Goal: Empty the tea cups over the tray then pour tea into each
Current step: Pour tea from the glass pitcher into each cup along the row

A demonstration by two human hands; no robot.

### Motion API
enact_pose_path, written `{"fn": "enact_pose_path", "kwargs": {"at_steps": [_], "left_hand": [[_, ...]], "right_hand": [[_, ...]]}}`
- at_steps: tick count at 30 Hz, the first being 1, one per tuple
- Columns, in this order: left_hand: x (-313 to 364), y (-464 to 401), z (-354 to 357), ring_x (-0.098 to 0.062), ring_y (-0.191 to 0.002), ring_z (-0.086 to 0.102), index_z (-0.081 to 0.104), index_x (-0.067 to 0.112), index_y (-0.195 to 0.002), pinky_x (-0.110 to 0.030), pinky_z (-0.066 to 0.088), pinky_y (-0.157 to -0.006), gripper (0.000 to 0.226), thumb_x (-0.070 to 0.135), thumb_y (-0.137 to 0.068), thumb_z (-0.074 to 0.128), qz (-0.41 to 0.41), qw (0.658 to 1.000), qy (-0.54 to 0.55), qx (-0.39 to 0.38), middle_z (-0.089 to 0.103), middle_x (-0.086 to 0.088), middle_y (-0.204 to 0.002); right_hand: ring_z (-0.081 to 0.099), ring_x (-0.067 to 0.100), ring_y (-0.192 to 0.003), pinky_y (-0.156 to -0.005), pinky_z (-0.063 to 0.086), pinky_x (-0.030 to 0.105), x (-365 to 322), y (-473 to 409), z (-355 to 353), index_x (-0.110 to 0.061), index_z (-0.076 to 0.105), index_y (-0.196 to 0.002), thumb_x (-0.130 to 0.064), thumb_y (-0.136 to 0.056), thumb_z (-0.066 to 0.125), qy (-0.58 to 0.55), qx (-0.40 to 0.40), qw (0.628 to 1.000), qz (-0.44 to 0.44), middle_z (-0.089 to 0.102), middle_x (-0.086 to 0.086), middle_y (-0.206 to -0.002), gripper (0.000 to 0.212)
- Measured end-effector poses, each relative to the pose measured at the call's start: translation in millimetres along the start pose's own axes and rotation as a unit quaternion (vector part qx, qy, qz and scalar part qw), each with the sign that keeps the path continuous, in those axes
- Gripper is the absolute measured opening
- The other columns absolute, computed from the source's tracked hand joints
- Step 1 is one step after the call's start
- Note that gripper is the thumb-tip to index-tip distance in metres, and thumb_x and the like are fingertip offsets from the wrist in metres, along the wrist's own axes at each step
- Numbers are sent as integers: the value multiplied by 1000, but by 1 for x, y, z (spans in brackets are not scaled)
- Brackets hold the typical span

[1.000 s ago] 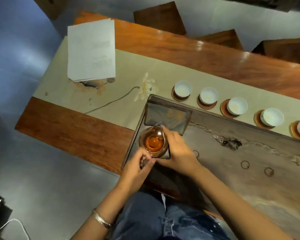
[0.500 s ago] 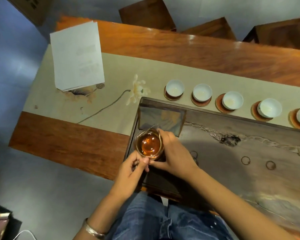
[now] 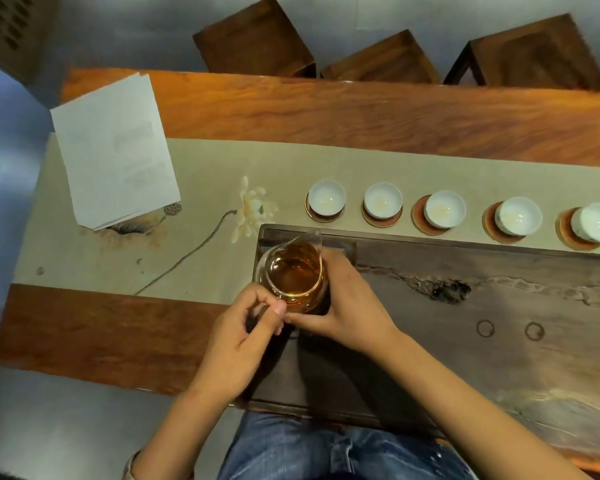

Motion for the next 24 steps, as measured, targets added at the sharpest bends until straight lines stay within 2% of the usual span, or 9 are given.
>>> {"fn": "enact_pose_path", "kwargs": {"at_steps": [3,5,7,10,13,17,21,24], "left_hand": [[4,-16,2,-17,-72,64,59,31,-81,-42,52,-73,31,61,-89,53,-9,1000,11,-1,63,2,-72],[6,-25,3,-17,-74,65,59,32,-82,-41,53,-73,27,57,-90,53,-5,1000,1,-6,63,2,-73],[7,-35,5,-17,-75,65,58,33,-82,-37,53,-73,23,53,-91,53,-4,1000,-15,-11,63,3,-74],[7,-46,8,-15,-75,66,58,33,-82,-27,52,-71,18,47,-92,52,-12,1000,-18,-10,63,6,-74],[6,-56,8,-11,-75,65,58,32,-84,-16,48,-69,18,46,-92,50,-15,1000,-24,-6,64,5,-76],[6,-68,9,-12,-73,65,58,33,-83,-18,49,-68,18,47,-92,50,-22,1000,-20,4,63,6,-74],[8,-75,8,-10,-72,65,58,37,-82,-22,49,-70,17,50,-90,50,-23,999,-26,8,63,9,-72],[10,-78,8,-11,-70,64,58,36,-82,-31,50,-71,17,49,-90,51,-24,999,-20,11,63,7,-71]], "right_hand": [[46,6,-126,-103,32,5,7,-9,-4,-21,41,-143,-50,-70,87,-11,7,1000,12,54,-1,-137,91],[44,-1,-125,-101,24,-2,11,-17,-7,-25,40,-143,-51,-71,86,-18,14,1000,7,54,-4,-137,90],[41,-7,-122,-102,25,-1,16,-25,-11,-27,39,-141,-51,-71,85,-26,19,999,0,55,-5,-136,87],[45,-4,-120,-100,30,2,24,-37,-15,-30,41,-139,-54,-70,85,-35,14,999,6,54,-12,-131,85],[40,-11,-115,-97,28,-3,29,-45,-17,-29,41,-139,-54,-69,85,-33,13,999,12,48,-21,-125,86],[40,-11,-116,-96,29,-3,36,-56,-18,-22,43,-141,-54,-70,85,-21,3,999,26,55,-7,-133,89],[42,-18,-110,-92,33,-3,38,-63,-19,-27,44,-137,-55,-68,84,-41,11,999,24,47,-23,-121,84],[43,-14,-110,-91,34,-1,39,-65,-19,-24,46,-137,-56,-67,84,-49,8,998,26,47,-24,-120,85]]}}
Point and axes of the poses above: each hand's wrist, its own y-axis away from the middle knuckle, its own z-axis out of the palm, x = y × z, the point moved 2 cm from there along -y, towards the middle knuckle
